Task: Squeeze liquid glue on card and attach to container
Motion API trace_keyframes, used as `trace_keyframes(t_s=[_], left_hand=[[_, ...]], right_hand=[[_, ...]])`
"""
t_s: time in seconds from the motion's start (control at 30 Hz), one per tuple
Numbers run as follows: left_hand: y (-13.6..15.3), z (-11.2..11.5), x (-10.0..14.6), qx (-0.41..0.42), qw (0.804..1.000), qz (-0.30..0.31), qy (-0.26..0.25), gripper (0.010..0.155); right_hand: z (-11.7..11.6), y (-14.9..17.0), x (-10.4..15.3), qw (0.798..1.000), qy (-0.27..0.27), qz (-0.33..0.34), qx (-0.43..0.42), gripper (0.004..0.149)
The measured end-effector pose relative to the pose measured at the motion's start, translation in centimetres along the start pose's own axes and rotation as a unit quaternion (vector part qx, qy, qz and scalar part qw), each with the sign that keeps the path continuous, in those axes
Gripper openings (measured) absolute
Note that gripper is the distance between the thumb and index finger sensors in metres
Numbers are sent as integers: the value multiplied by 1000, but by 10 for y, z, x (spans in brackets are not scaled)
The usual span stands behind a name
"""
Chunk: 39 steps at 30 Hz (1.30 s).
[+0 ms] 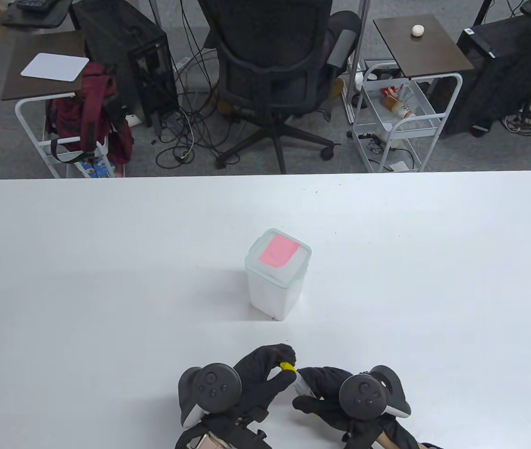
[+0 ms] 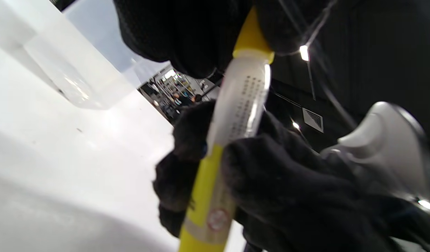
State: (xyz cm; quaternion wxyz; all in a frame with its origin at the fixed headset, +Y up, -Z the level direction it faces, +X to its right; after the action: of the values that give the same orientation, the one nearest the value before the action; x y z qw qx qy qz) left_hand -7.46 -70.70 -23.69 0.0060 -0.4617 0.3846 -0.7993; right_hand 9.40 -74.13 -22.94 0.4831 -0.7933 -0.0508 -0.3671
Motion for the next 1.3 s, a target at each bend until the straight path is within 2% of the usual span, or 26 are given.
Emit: trace_keyframes(t_s=[0.13, 0.2, 0.27, 0.33, 0.5, 0.63, 0.7, 0.87, 0.93, 1.03, 1.13, 1.2, 1.27, 1.3], left_hand=[[0, 8, -1, 22, 1000, -1, 11, 56], [2, 11, 0, 7, 1000, -11, 5, 69], [2, 9, 2, -3, 999, -31, -26, 66], [1, 7, 2, -11, 999, -28, -31, 57], [-6, 5, 2, -9, 1000, 5, -18, 52], [-4, 7, 3, 14, 1000, 3, -6, 53], [1, 7, 5, 17, 1000, -16, -16, 65], [1, -2, 7, -24, 999, -22, -41, 54], [-2, -5, 5, -39, 998, -6, -38, 51], [-7, -2, 3, -20, 1000, 15, -17, 49], [-4, 4, 3, 6, 1000, 6, -14, 54], [-1, 6, 5, 0, 1000, -9, -21, 72], [0, 2, 5, -23, 999, -17, -36, 58], [-1, -1, 5, -30, 999, -14, -41, 56]], right_hand=[[-1, 3, 2, 1000, 9, -9, -12, 54], [3, 4, 1, 999, 24, -19, -19, 54], [5, 5, 3, 999, 34, -26, -17, 54], [3, 1, 4, 1000, 25, -16, -2, 53], [2, -3, 4, 999, 31, -20, 19, 53], [-1, -3, 1, 999, 32, -21, 5, 54], [-3, -7, -2, 999, 29, -13, 8, 54], [-5, -10, -4, 999, 30, -10, 17, 54], [-5, -9, -3, 999, 31, -14, 20, 54], [-5, -6, -2, 999, 29, -18, 11, 54], [-4, -4, -2, 999, 34, -21, 1, 54], [-3, -7, -2, 999, 37, -16, 3, 54], [-2, -9, -2, 999, 37, -12, 16, 54], [-2, -10, -2, 999, 37, -10, 18, 54]])
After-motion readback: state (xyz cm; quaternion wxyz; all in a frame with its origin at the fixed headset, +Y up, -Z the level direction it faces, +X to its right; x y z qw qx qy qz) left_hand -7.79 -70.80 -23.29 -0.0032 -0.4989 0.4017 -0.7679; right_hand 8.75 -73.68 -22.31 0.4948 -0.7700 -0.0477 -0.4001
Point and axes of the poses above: the tracker on the back of each hand, its own y axis roughly to the little-finger side, its own x axis roughly from the fingertips to the wrist, z = x × y, the point moved 5 cm from there along -x, roughly from the wrist to the fingertips, and after that the axes turned 14 degrees about z, right-handed, at the moved point
